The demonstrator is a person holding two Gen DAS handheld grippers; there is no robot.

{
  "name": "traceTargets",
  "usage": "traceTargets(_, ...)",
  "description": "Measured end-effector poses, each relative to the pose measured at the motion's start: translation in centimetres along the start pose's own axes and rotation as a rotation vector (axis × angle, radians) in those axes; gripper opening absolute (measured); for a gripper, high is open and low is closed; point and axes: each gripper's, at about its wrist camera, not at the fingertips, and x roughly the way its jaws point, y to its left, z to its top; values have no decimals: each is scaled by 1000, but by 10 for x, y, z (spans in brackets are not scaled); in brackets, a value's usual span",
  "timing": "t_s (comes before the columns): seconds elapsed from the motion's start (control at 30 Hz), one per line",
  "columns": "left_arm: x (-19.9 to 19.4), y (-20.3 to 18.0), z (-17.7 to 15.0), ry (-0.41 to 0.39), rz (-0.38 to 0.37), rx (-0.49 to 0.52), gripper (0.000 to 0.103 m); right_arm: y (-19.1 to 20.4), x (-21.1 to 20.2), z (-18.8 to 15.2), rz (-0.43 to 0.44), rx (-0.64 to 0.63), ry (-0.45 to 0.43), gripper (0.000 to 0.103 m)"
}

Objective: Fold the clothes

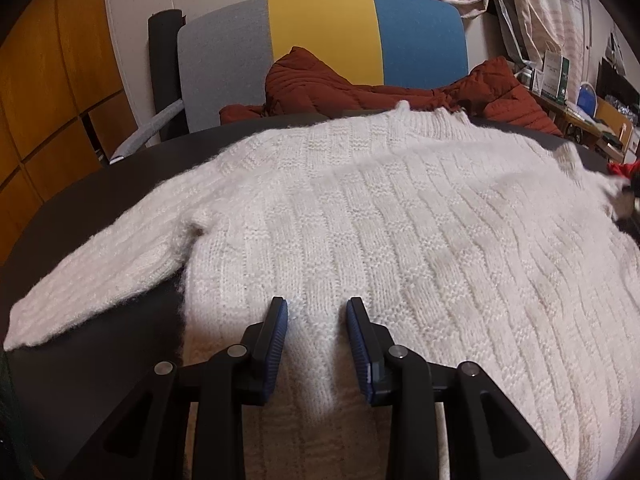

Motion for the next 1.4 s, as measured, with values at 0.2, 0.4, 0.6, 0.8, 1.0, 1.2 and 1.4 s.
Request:
traceTargets(0.2, 0, -4, 0, -1, 10, 2, 33, 138, -61, -46, 129, -607, -264, 14)
traceTargets(0.4, 0, -5, 0, -1, 13, 1, 33, 206, -88, -100, 161, -952, -317, 13)
traceTargets(0.6, 0, -6, 0, -3, 17, 3, 33, 154, -40, -80, 427, -722, 231, 40)
traceTargets(0.8, 0, -7, 0, -4, 18, 4, 33, 55, -36, -61, 616, -264, 296, 80)
traceTargets(1.0, -1, -11, -1, -6, 40, 20, 33, -16, 13, -49, 777, 359, 379, 84)
traceTargets(1.2, -1, -11, -1, -6, 41, 21, 33, -13, 35, -40, 687, 473, 353, 16)
traceTargets(1.4, -1, -11, -1, -7, 40, 22, 33, -24, -25, 26, 568, 220, 134, 9)
